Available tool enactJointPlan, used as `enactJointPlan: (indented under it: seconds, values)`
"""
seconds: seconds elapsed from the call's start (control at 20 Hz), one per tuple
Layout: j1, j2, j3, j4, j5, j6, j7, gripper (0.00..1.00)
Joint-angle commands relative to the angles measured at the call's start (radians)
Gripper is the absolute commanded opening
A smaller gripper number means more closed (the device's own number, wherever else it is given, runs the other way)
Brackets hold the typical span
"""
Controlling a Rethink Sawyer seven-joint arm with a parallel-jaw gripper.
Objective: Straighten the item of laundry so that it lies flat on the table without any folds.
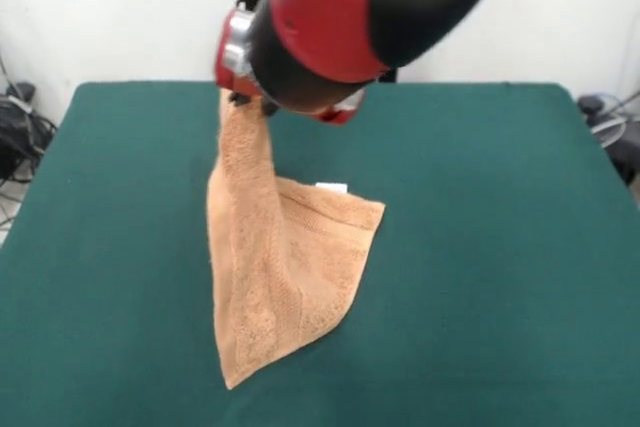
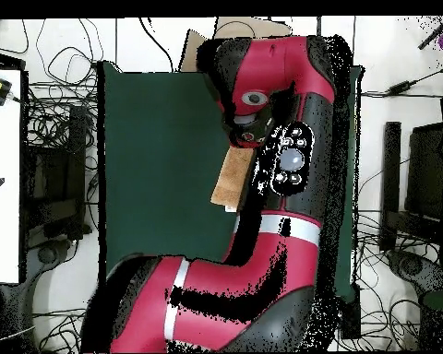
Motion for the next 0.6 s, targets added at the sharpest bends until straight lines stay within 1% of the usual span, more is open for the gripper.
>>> enactJointPlan:
  seconds: [0.05,0.15,0.25,0.35,0.4,0.45,0.5,0.6]
  values:
    - [0.029,-0.076,0.019,0.182,0.034,-0.092,0.176,0.00]
    - [0.044,-0.123,0.006,0.298,0.047,-0.165,0.216,0.00]
    - [0.068,-0.174,-0.009,0.439,0.069,-0.253,0.295,0.00]
    - [0.089,-0.221,-0.025,0.598,0.148,-0.303,0.459,0.00]
    - [0.096,-0.234,-0.030,0.665,0.206,-0.318,0.540,0.00]
    - [0.103,-0.237,-0.038,0.713,0.264,-0.317,0.606,0.00]
    - [0.114,-0.248,-0.045,0.752,0.285,-0.362,0.616,0.00]
    - [0.148,-0.256,-0.071,0.792,0.314,-0.411,0.652,0.00]
